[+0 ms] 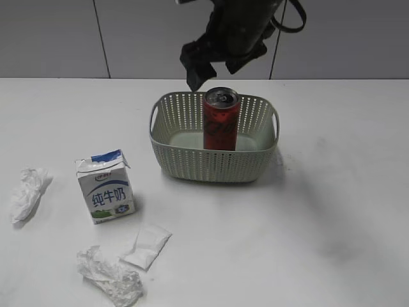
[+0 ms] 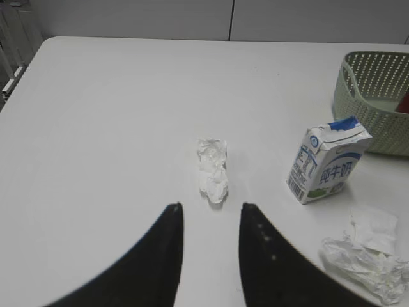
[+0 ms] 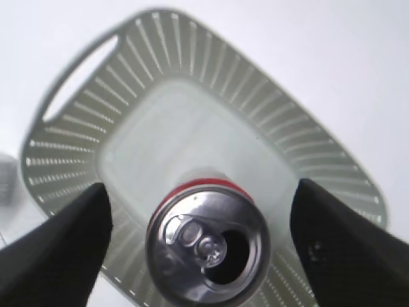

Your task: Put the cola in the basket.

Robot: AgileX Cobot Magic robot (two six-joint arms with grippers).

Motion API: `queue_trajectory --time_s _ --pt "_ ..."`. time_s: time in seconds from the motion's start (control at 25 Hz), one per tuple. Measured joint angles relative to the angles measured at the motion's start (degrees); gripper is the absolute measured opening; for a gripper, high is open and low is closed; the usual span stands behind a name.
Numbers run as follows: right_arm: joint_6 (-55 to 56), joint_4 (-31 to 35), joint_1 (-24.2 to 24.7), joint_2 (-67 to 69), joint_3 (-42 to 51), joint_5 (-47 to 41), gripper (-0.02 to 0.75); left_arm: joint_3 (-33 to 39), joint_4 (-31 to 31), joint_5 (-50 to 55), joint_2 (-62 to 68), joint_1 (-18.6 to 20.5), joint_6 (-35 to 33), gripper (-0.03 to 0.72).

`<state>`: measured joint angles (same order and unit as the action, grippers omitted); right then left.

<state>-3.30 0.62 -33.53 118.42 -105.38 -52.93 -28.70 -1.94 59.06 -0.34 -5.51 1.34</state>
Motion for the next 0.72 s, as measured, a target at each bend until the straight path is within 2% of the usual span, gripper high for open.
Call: queue_trajectory --time_s 0.2,0.52,0.72 --pt "0.13 0.79 3.66 -0.35 -6.25 -4.23 0.667 0.0 0.0 0.0 0.0 0.0 0.0 0.221" --pt "0.42 0.15 21.68 -4.31 -4.46 -8.25 0.652 0.0 0.0 0.0 0.0 0.0 0.0 0.221" --pt "0.55 -1.97 27.97 -10.66 0.04 -10.43 0.635 0.0 0.0 0.0 0.0 0.0 0.0 0.221"
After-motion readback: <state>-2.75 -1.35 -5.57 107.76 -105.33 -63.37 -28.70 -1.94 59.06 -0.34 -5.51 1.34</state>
